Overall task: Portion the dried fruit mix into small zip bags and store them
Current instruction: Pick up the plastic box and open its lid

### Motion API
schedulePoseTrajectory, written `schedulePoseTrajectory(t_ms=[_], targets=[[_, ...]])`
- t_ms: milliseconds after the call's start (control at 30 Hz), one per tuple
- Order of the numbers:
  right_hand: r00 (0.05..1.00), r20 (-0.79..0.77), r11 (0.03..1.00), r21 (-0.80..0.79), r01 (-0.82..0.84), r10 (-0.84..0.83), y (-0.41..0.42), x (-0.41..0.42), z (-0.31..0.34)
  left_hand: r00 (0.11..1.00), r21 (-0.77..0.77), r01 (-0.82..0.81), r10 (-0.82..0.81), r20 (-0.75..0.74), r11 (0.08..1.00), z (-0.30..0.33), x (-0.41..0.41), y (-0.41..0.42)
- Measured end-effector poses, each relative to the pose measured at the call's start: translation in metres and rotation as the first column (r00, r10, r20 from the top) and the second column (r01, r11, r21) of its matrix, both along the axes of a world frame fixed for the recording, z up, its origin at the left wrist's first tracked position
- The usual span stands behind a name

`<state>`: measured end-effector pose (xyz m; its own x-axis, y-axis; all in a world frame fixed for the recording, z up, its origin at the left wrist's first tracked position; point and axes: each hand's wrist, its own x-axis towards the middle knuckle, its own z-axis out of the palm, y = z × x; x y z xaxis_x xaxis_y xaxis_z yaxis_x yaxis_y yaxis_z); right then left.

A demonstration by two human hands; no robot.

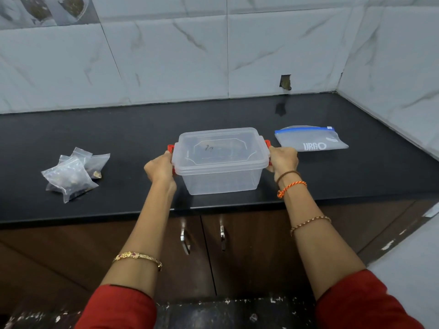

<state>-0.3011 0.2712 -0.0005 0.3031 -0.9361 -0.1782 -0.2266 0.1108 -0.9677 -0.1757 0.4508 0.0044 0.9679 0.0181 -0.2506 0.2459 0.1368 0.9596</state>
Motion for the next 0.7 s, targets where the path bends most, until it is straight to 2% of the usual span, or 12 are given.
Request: schedulePoseTrajectory(t_ms=[67, 133, 167, 233, 300, 367, 400, 500, 567, 700], targets=[[0.992, -0.125, 0.984, -0.178, -0.025, 0.002, -0.001, -0.002, 0.008, 0.996, -0.129, 0.029, -0.039, -0.079, 0.991, 0.001, 0.000, 0.006], [0.991, -0.127, 0.886, -0.463, -0.014, -0.051, 0.010, -0.005, 0.019, 0.991, -0.171, 0.072, -0.090, -0.098, 0.983, 0.000, 0.001, 0.011], [0.997, -0.080, 0.815, -0.578, -0.039, -0.009, 0.020, -0.005, 0.025, 0.991, -0.164, 0.085, -0.101, -0.092, 0.983, -0.001, 0.001, 0.012], [0.963, -0.088, 0.660, -0.711, -0.240, 0.256, 0.051, -0.001, 0.036, 0.992, -0.133, 0.090, -0.100, -0.070, 0.987, 0.000, 0.000, 0.012], [0.819, -0.339, 0.430, -0.722, -0.542, 0.463, 0.078, 0.010, 0.037, 0.994, -0.123, 0.086, -0.094, -0.057, 0.989, 0.000, 0.002, 0.012], [0.675, -0.612, 0.207, -0.659, -0.723, 0.411, 0.097, 0.020, 0.034, 0.996, -0.120, 0.070, -0.077, -0.053, 0.990, -0.001, 0.006, 0.014], [0.648, -0.679, 0.143, -0.644, -0.751, 0.346, 0.104, 0.024, 0.031, 0.996, -0.113, 0.061, -0.067, -0.051, 0.992, -0.002, 0.009, 0.016], [0.676, -0.698, 0.052, -0.686, -0.726, 0.239, 0.117, 0.033, 0.027, 0.998, -0.069, 0.040, -0.043, -0.039, 0.997, -0.004, 0.018, 0.023], [0.714, -0.661, 0.040, -0.727, -0.685, 0.231, 0.124, 0.039, 0.025, 0.999, -0.035, 0.035, -0.036, -0.024, 0.999, -0.007, 0.024, 0.027], [0.780, -0.555, 0.172, -0.771, -0.613, 0.288, 0.132, 0.046, 0.020, 0.998, -0.017, 0.003, -0.004, -0.055, 1.000, -0.013, 0.032, 0.030]])
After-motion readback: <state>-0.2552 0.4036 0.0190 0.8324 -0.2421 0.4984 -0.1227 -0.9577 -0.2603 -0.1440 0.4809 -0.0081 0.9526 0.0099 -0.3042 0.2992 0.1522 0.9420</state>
